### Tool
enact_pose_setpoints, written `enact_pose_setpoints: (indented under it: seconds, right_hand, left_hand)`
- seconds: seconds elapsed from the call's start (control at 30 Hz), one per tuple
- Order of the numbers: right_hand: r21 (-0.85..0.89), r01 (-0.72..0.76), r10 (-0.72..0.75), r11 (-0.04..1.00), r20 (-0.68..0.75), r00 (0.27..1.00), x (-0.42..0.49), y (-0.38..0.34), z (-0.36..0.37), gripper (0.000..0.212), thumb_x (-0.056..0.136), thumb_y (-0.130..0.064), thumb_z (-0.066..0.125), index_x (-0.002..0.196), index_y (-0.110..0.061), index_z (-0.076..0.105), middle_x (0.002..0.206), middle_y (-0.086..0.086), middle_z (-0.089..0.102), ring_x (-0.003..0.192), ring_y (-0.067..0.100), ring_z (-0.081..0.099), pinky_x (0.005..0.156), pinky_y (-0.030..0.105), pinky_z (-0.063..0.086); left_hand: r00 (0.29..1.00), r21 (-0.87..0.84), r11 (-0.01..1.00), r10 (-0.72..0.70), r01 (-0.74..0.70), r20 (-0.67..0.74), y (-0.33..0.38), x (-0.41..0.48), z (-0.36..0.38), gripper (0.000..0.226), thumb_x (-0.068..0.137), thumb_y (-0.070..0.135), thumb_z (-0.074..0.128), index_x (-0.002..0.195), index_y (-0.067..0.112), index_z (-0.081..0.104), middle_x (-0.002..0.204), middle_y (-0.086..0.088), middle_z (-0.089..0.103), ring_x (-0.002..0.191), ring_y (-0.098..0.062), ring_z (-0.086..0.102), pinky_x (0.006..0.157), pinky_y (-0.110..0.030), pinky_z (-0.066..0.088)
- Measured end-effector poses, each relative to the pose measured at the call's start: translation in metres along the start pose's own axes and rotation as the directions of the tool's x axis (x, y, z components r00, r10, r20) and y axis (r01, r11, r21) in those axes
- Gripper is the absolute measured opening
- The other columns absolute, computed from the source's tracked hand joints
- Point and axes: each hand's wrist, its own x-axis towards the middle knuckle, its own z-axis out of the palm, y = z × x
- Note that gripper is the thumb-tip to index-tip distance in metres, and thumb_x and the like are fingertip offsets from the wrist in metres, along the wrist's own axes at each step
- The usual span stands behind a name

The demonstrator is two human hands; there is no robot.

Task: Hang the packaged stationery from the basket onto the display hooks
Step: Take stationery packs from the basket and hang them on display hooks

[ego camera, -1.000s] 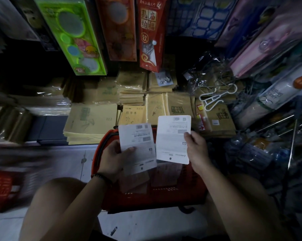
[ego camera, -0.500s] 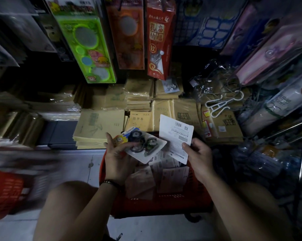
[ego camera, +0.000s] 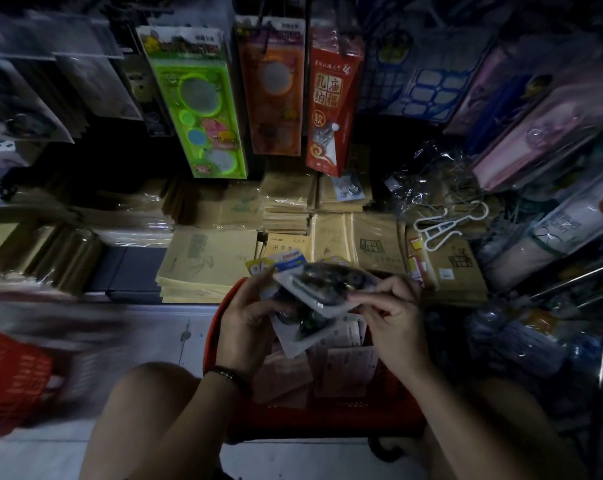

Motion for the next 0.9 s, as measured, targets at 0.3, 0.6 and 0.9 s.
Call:
enact_pose_setpoints:
  seconds: [0.3,0.6,0.9]
  right_hand:
    - [0.464,-0.442,0.487,0.767,0.027,0.873,-0.009,-0.017,0.008,0.039,0.089,0.020,0.064,0.091,-0.016,0.080,0.102,0.004,0.079,0.103,0.024,0.075,0.093,0.044,0.059]
    - [0.672,-0.632,0.553,0.385,0.380,0.741,-0.016,-0.046,-0.011,0.007,0.099,-0.002,0.060,0.103,-0.007,0.061,0.122,0.023,0.071,0.115,0.045,0.069,0.090,0.063,0.060]
    - [0.649,-0.532,0.428,0.545,0.330,0.841,0.010,-0.096,-0.046,0.040,0.079,-0.038,0.076,0.073,-0.009,0.049,0.080,0.017,0.049,0.085,0.030,0.054,0.076,0.043,0.040]
  left_hand:
    - [0.974,-0.098,0.991,-0.114,0.096,-0.194,0.032,-0.001,-0.009,0.056,0.084,0.015,0.088,0.129,0.045,0.073,0.147,0.000,0.066,0.134,-0.022,0.065,0.102,-0.023,0.057]
    - [0.987,-0.362,0.920,-0.160,0.147,-0.004,0.050,-0.006,-0.030,0.041,0.089,-0.018,0.067,0.090,0.021,0.077,0.099,-0.005,0.078,0.095,-0.021,0.075,0.082,-0.045,0.061]
    - [0.862,-0.803,0.365,-0.385,0.472,0.331,0.104,0.001,-0.057,0.020,0.092,0.016,0.063,0.106,0.006,0.071,0.110,-0.025,0.073,0.093,-0.038,0.074,0.071,-0.045,0.063]
